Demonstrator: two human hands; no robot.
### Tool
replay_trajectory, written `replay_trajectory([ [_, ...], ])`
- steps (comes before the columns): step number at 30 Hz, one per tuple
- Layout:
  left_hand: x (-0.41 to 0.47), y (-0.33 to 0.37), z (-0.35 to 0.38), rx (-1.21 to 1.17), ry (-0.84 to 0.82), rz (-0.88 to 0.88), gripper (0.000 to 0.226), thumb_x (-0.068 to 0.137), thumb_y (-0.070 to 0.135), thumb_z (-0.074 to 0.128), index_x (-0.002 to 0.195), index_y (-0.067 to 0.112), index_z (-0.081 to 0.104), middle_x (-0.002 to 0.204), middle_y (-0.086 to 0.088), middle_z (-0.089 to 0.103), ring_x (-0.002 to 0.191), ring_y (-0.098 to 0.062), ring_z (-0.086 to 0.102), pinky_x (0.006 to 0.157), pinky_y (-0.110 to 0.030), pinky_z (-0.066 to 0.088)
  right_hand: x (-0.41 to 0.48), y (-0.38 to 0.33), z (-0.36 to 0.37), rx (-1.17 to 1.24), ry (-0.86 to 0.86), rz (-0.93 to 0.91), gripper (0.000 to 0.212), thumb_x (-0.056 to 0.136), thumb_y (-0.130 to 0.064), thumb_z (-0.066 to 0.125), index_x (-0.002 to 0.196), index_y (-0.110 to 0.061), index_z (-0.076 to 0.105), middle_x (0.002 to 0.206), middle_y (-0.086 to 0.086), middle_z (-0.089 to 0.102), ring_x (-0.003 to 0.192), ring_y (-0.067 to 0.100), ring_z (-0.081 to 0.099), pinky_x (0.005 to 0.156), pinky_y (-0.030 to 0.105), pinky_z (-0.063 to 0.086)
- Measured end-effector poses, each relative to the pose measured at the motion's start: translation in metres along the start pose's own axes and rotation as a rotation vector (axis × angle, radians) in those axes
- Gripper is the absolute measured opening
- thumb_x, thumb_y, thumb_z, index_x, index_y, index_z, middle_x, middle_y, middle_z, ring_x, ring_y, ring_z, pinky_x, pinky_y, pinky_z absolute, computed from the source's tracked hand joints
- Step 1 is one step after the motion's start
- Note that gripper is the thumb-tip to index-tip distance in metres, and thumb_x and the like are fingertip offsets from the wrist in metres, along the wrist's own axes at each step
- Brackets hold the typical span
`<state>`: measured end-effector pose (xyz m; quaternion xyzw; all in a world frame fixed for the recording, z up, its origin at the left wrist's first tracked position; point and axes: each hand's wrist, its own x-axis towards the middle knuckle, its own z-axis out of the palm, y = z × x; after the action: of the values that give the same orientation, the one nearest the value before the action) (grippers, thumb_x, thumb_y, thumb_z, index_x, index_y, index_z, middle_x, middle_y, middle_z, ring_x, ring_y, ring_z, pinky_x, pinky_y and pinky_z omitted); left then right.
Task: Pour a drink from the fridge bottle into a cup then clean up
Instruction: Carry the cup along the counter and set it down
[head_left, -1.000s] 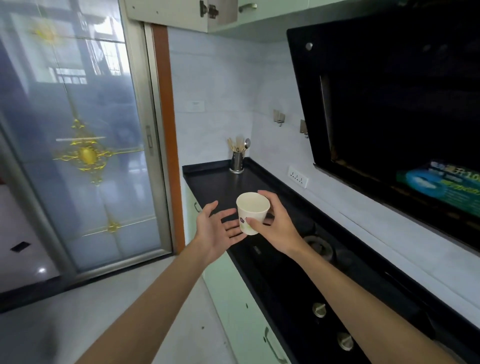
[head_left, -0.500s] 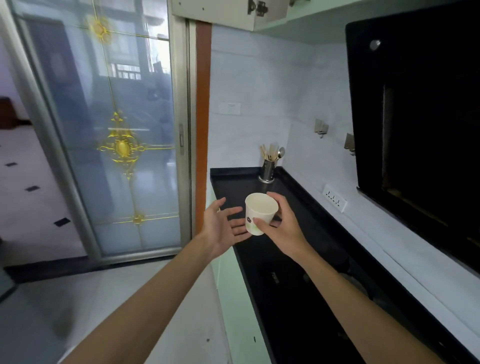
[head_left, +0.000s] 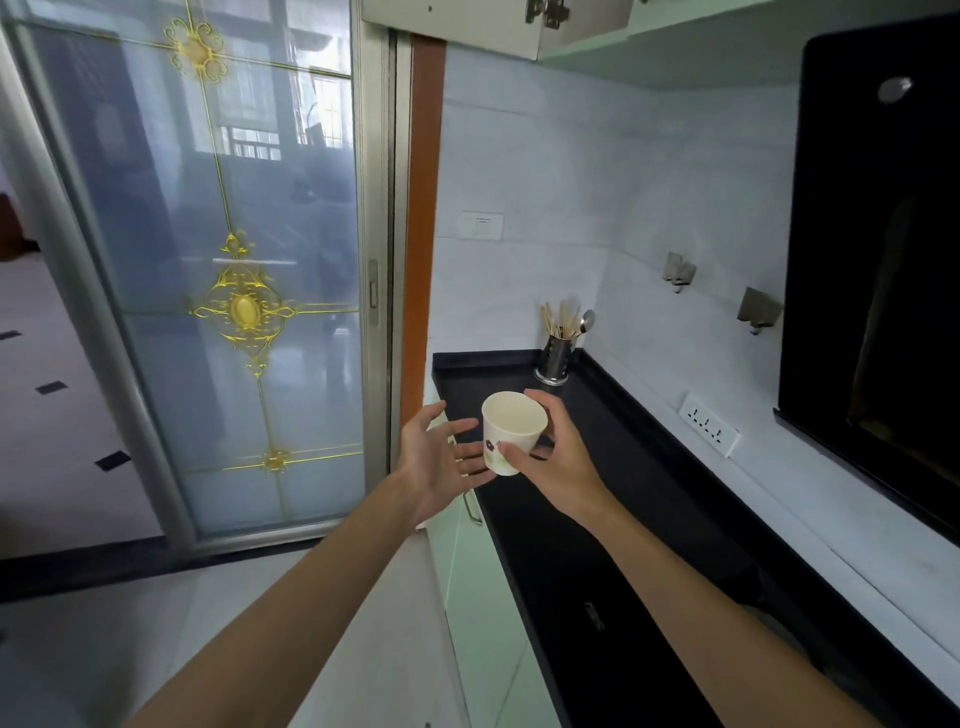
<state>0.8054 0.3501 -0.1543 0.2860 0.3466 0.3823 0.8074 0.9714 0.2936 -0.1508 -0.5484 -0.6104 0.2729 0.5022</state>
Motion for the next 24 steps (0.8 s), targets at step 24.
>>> replay_trajectory([
  [24,0.104,0.132,-0.109,-0.015,0.011,-0.055,0.061,0.097,0.053,0.038,0.138,0.008,0.046,0.133,-0.024,0.055,0.112,-0.041,0.060,0.091,-0.051,0.050,0.160,0.027,0.127,0.055,0.032,0.064,0.073,0.077,-0.017,0.083,0.137,-0.029,0.044,0.127,-0.011,0.053,0.119,0.014,0.054,0.095,0.042,0.055],
])
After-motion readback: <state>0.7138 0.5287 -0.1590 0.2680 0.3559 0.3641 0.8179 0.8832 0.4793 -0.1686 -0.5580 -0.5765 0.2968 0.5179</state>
